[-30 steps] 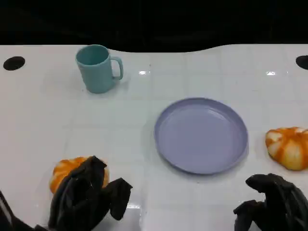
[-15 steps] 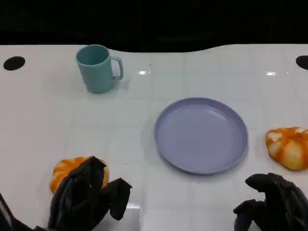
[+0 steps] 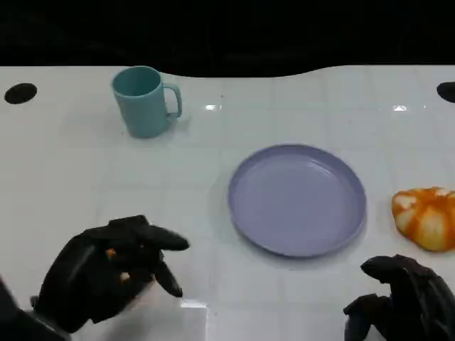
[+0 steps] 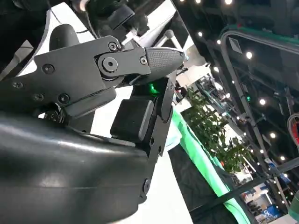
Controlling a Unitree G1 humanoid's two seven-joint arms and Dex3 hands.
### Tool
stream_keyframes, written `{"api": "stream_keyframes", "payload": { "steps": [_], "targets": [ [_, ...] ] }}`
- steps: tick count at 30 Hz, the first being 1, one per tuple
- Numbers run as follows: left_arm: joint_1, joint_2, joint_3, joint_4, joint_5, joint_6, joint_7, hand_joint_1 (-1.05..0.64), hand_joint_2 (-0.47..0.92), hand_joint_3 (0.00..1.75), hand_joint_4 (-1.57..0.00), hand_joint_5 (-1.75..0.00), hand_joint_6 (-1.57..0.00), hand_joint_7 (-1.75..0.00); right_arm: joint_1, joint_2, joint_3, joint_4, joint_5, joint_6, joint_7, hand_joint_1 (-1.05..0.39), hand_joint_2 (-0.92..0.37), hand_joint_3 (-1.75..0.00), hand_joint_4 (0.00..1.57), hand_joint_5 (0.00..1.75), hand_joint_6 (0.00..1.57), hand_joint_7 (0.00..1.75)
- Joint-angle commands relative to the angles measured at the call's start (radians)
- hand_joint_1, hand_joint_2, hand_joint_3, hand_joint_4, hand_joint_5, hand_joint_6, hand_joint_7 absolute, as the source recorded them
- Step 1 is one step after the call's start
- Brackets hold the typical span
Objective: Grasp the bread from the table and place it into the plate.
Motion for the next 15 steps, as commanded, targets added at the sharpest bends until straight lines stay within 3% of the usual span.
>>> {"api": "stream_keyframes", "payload": {
  "steps": [1, 4, 9, 15],
  "targets": [
    [0.017, 0.09, -0.011, -0.097, 0.139, -0.059, 0.084, -1.03, 0.92, 0.17, -0.31, -1.21, -0.05, -0.92, 0.005, 0.002, -0.004, -0.018, 0.008, 0.0, -0.016, -0.59, -0.92, -0.33, 1.57, 0.62, 1.57, 0.27],
    [0.038, 0.148, -0.013, -0.172, 0.308, -0.068, 0.178, -1.04, 0.92, 0.18, -0.06, -1.35, 0.0, -0.82, 0.009, 0.001, -0.002, -0.031, 0.008, 0.011, -0.028, -0.59, -0.92, -0.33, 1.57, 0.63, 1.57, 0.28],
    [0.065, 0.274, -0.022, -0.297, 0.593, -0.053, 0.266, -1.04, 0.92, 0.25, 0.0, -0.99, 0.0, -0.36, 0.01, 0.004, 0.0, -0.034, 0.006, 0.007, -0.032, -0.59, -0.92, -0.34, 1.57, 0.64, 1.57, 0.28],
    [0.08, 0.357, -0.07, -0.427, 0.968, 0.022, 0.356, -1.05, 0.92, 0.16, 0.0, -0.8, 0.0, -0.28, 0.012, -0.001, 0.004, -0.04, -0.002, 0.004, -0.031, -0.6, -0.92, -0.34, 1.57, 0.64, 1.57, 0.28]
  ]
}}
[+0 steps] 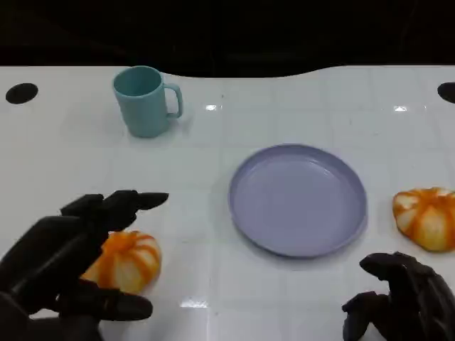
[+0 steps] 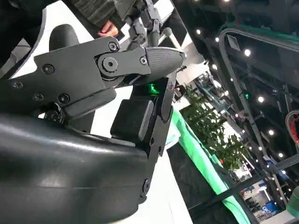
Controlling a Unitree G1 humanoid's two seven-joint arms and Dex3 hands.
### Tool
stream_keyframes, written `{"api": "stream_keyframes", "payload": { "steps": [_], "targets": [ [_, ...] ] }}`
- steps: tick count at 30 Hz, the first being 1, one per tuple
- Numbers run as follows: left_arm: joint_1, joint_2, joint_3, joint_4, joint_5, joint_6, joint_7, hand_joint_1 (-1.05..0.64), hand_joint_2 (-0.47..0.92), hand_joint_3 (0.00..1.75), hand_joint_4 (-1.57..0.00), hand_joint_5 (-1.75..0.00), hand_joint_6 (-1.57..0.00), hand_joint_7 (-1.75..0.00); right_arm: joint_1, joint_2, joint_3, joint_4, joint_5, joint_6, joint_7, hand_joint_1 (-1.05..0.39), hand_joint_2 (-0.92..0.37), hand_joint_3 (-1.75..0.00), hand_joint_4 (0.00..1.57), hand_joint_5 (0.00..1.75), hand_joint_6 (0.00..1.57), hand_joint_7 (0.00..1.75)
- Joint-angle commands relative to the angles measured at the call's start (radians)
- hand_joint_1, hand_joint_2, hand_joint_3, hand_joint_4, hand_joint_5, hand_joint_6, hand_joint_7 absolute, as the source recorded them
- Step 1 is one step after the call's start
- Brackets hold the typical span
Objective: Grasp the bread from the table and place it into the plate.
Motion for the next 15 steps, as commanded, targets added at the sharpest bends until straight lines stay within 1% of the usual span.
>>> {"api": "stream_keyframes", "payload": {
  "steps": [1, 2, 5, 9, 15],
  "targets": [
    [0.015, 0.058, -0.041, -0.086, 0.216, 0.074, 0.038, -1.05, 0.92, 0.15, 0.0, -0.79, 0.0, -0.28, 0.007, -0.01, 0.0, -0.018, 0.0, -0.003, -0.006, -0.61, -0.92, -0.34, 1.57, 0.64, 1.57, 0.28],
    [0.013, 0.062, -0.053, -0.101, 0.262, 0.1, 0.033, -1.05, 0.92, 0.13, 0.0, -0.79, 0.0, -0.28, 0.008, -0.01, 0.0, -0.02, 0.001, -0.001, -0.006, -0.6, -0.92, -0.34, 1.57, 0.64, 1.57, 0.28],
    [-0.002, 0.074, -0.096, -0.121, 0.386, 0.172, 0.015, -1.02, 0.92, 0.06, 0.0, -0.85, 0.0, -0.31, 0.01, -0.011, 0.0, -0.023, 0.005, 0.003, -0.003, -0.59, -0.92, -0.33, 1.57, 0.63, 1.57, 0.26],
    [-0.034, 0.076, -0.149, -0.095, 0.468, 0.24, 0.006, -1.0, 0.88, 0.02, 0.0, -0.94, 0.0, -0.41, 0.012, -0.012, -0.001, -0.027, 0.006, 0.005, -0.002, -0.59, -0.92, -0.33, 1.57, 0.61, 1.57, 0.24],
    [-0.119, 0.085, -0.225, 0.04, 0.494, 0.292, 0.017, -0.94, 0.83, 0.01, 0.0, -1.02, 0.0, -0.52, 0.018, -0.012, 0.002, -0.038, 0.006, 0.013, -0.011, -0.58, -0.92, -0.34, 1.57, 0.61, 1.57, 0.24]
  ]
}}
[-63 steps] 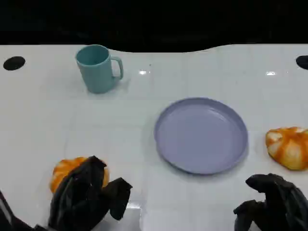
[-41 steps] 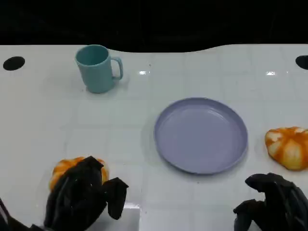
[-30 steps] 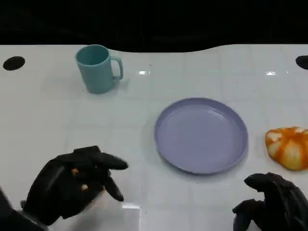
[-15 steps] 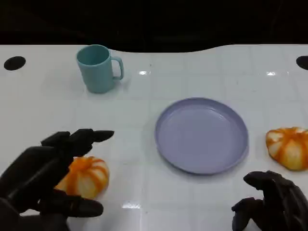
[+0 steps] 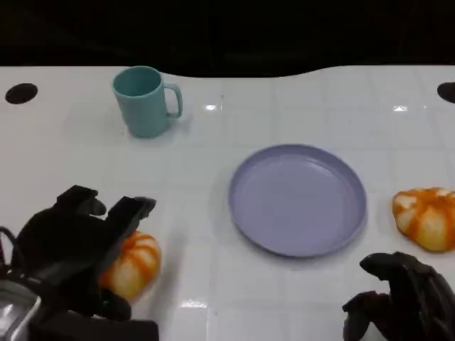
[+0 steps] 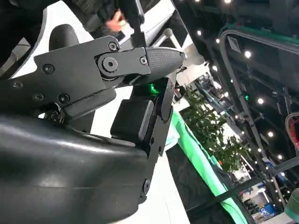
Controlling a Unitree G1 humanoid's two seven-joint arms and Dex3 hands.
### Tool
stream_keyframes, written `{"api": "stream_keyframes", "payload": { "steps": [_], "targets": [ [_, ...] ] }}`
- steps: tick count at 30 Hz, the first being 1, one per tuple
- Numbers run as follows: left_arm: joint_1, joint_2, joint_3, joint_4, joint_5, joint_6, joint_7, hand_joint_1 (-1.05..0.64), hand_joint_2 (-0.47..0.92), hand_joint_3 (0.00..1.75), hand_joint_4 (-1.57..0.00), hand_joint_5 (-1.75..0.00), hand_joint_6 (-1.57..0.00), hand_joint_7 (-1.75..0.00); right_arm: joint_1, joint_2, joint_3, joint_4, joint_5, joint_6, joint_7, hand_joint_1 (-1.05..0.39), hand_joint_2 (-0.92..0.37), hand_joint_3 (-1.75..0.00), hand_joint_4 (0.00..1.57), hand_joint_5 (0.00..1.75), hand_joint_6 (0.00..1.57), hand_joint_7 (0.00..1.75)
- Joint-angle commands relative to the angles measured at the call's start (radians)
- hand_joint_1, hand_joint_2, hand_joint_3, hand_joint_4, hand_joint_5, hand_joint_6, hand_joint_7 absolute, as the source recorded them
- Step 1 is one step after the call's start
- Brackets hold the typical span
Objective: Grasp the bread from the table and place it into the plate.
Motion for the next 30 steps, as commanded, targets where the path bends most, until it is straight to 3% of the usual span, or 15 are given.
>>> {"api": "stream_keyframes", "payload": {
  "steps": [1, 8, 16, 18, 20, 21, 22, 23, 24, 25, 26, 28, 30],
  "targets": [
    [-0.056, 0.03, -0.047, 0.097, 0.014, 0.029, 0.006, -0.94, 0.82, 0.01, 0.0, -1.04, 0.0, -0.54, 0.012, -0.011, 0.0, -0.022, 0.004, 0.009, -0.012, -0.58, -0.92, -0.34, 1.57, 0.61, 1.57, 0.25],
    [-0.164, 0.032, -0.139, 0.309, 0.011, 0.052, 0.037, -0.94, 0.84, 0.01, 0.0, -1.16, 0.0, -0.64, 0.016, -0.011, 0.001, -0.028, 0.004, 0.009, -0.013, -0.59, -0.92, -0.34, 1.57, 0.61, 1.57, 0.24],
    [-0.242, 0.032, -0.223, 0.495, -0.012, 0.066, 0.065, -0.8, 0.85, 0.01, -0.04, -1.47, 0.0, -1.0, 0.017, -0.01, -0.001, -0.029, 0.006, 0.01, -0.013, -0.59, -0.92, -0.35, 1.57, 0.6, 1.57, 0.24],
    [-0.26, 0.032, -0.241, 0.56, -0.031, 0.048, 0.1, -0.75, 0.84, 0.01, -0.21, -1.56, -0.04, -1.08, 0.018, -0.013, -0.001, -0.032, 0.009, 0.018, -0.014, -0.59, -0.92, -0.34, 1.57, 0.6, 1.57, 0.24],
    [-0.277, 0.032, -0.253, 0.618, -0.058, 0.019, 0.138, -0.7, 0.81, 0.0, -0.51, -1.7, -0.13, -1.14, 0.02, -0.012, -0.001, -0.033, 0.007, 0.016, -0.017, -0.6, -0.92, -0.34, 1.57, 0.6, 1.57, 0.24],
    [-0.285, 0.033, -0.258, 0.644, -0.071, 0.006, 0.157, -0.63, 0.84, 0.03, -0.74, -1.73, -0.29, -1.18, 0.02, -0.01, -0.001, -0.034, 0.007, 0.015, -0.019, -0.59, -0.92, -0.34, 1.57, 0.61, 1.57, 0.25],
    [-0.291, 0.035, -0.263, 0.663, -0.081, -0.003, 0.172, -0.58, 0.73, 0.34, -0.85, -1.74, -0.4, -1.16, 0.02, -0.009, -0.001, -0.034, 0.007, 0.015, -0.02, -0.59, -0.92, -0.33, 1.57, 0.61, 1.57, 0.25],
    [-0.296, 0.037, -0.268, 0.675, -0.088, -0.008, 0.182, -0.56, 0.48, 0.84, -0.91, -1.74, -0.46, -1.15, 0.02, -0.008, -0.002, -0.035, 0.008, 0.015, -0.021, -0.59, -0.92, -0.33, 1.57, 0.61, 1.57, 0.25],
    [-0.308, 0.032, -0.272, 0.713, -0.093, -0.021, 0.226, -0.55, 0.33, 1.12, -0.94, -1.74, -0.49, -1.15, 0.018, -0.008, -0.002, -0.03, 0.007, 0.012, -0.019, -0.59, -0.92, -0.33, 1.57, 0.61, 1.57, 0.25],
    [-0.319, 0.028, -0.275, 0.752, -0.098, -0.038, 0.282, -0.48, 0.29, 1.48, -1.08, -1.74, -0.8, -1.32, 0.016, -0.009, -0.003, -0.026, 0.007, 0.011, -0.018, -0.59, -0.92, -0.33, 1.57, 0.62, 1.57, 0.25],
    [-0.33, 0.024, -0.279, 0.794, -0.099, -0.06, 0.357, -0.45, 0.27, 1.61, -1.15, -1.74, -0.92, -1.43, 0.012, -0.011, -0.004, -0.02, 0.007, 0.01, -0.014, -0.59, -0.92, -0.33, 1.57, 0.62, 1.57, 0.25],
    [-0.348, 0.021, -0.29, 0.855, -0.102, -0.097, 0.471, -0.46, 0.28, 1.72, -1.3, -1.75, -0.9, -1.62, 0.007, -0.015, -0.006, -0.012, 0.011, 0.013, -0.006, -0.59, -0.92, -0.33, 1.57, 0.62, 1.57, 0.25],
    [-0.365, 0.019, -0.299, 0.909, -0.111, -0.137, 0.569, -0.47, 0.29, 1.74, -1.36, -1.75, -0.89, -1.67, 0.002, -0.016, -0.008, -0.003, 0.012, 0.011, -0.001, -0.59, -0.92, -0.34, 1.57, 0.61, 1.57, 0.24]
  ]
}}
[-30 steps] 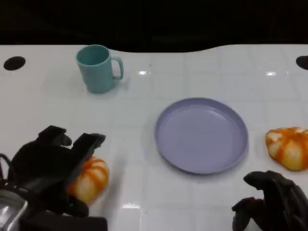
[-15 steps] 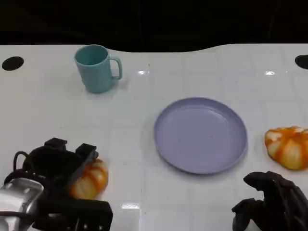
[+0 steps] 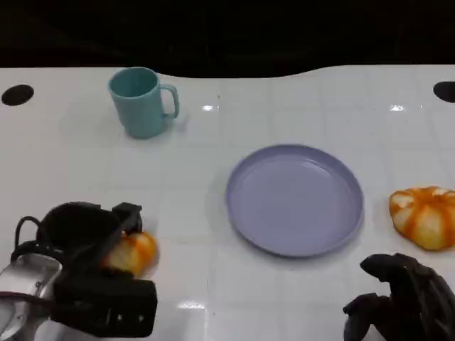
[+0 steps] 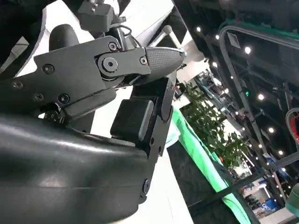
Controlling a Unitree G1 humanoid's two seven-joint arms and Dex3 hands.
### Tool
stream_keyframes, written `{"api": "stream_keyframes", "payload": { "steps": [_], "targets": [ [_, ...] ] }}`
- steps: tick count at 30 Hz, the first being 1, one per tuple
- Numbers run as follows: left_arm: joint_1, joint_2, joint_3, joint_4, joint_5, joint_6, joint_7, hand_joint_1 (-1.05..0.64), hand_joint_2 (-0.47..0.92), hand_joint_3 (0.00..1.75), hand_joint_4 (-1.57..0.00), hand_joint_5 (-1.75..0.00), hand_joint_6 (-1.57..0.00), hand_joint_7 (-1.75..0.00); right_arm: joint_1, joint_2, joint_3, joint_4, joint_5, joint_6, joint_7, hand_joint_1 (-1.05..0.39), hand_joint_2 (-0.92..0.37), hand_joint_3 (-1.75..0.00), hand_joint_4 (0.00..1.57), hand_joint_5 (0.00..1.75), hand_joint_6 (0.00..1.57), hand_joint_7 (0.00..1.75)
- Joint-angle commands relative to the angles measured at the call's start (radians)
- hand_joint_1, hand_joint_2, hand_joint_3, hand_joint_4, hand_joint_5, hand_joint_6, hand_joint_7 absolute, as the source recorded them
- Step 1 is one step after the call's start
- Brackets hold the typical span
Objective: Grasp the bread from the table and place it into the plate.
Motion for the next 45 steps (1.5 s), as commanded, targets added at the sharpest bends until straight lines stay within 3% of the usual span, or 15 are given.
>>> {"api": "stream_keyframes", "payload": {
  "steps": [1, 5, 9, 13, 27, 31, 35, 45],
  "targets": [
    [-0.004, 0.004, -0.028, 0.144, -0.016, -0.072, 0.189, -0.48, 0.32, 1.74, -1.42, -1.75, -0.9, -1.71, -0.011, -0.014, -0.009, 0.016, 0.01, -0.008, 0.014, -0.59, -0.92, -0.34, 1.57, 0.61, 1.57, 0.24],
    [-0.048, -0.01, -0.03, 0.262, -0.047, -0.193, 0.413, -0.46, 0.27, 1.75, -1.51, -1.75, -0.74, -1.74, -0.018, -0.012, -0.014, 0.03, 0.011, -0.012, 0.017, -0.59, -0.92, -0.34, 1.57, 0.61, 1.57, 0.25],
    [-0.087, -0.026, -0.041, 0.322, -0.052, -0.218, 0.527, -0.45, 0.28, 1.75, -1.56, -1.75, -1.0, -1.75, -0.025, -0.018, -0.019, 0.046, 0.011, -0.017, 0.03, -0.59, -0.92, -0.34, 1.57, 0.61, 1.57, 0.24],
    [-0.104, -0.045, -0.011, 0.275, -0.113, -0.211, 0.516, -0.47, 0.36, 1.75, -1.57, -1.75, -1.17, -1.75, -0.033, -0.018, -0.025, 0.061, 0.017, -0.02, 0.046, -0.58, -0.92, -0.33, 1.57, 0.6, 1.57, 0.24],
    [-0.108, -0.051, -0.004, 0.239, -0.166, -0.205, 0.498, -0.48, 0.37, 1.75, -1.57, -1.75, -1.14, -1.75, -0.037, -0.016, -0.031, 0.07, 0.012, -0.026, 0.051, -0.58, -0.92, -0.32, 1.57, 0.6, 1.57, 0.24],
    [-0.244, -0.167, 0.011, 0.138, -0.258, -0.284, 0.439, -0.61, 0.41, 1.7, -1.43, -1.75, -1.02, -1.75, -0.036, -0.013, -0.033, 0.079, 0.011, -0.035, 0.06, -0.58, -0.92, -0.34, 1.57, 0.58, 1.57, 0.23],
    [-0.285, -0.21, -0.007, 0.176, -0.251, -0.304, 0.443, -0.64, 0.43, 1.66, -1.36, -1.75, -0.97, -1.75, -0.039, -0.014, -0.035, 0.086, 0.019, -0.025, 0.073, -0.58, -0.92, -0.34, 1.57, 0.57, 1.57, 0.22],
    [-0.346, -0.278, -0.036, 0.25, -0.25, -0.345, 0.444, -0.67, 0.43, 1.67, -1.36, -1.75, -0.98, -1.75, -0.039, -0.016, -0.038, 0.084, 0.009, -0.029, 0.077, -0.59, -0.92, -0.33, 1.57, 0.57, 1.57, 0.23]
  ]
}}
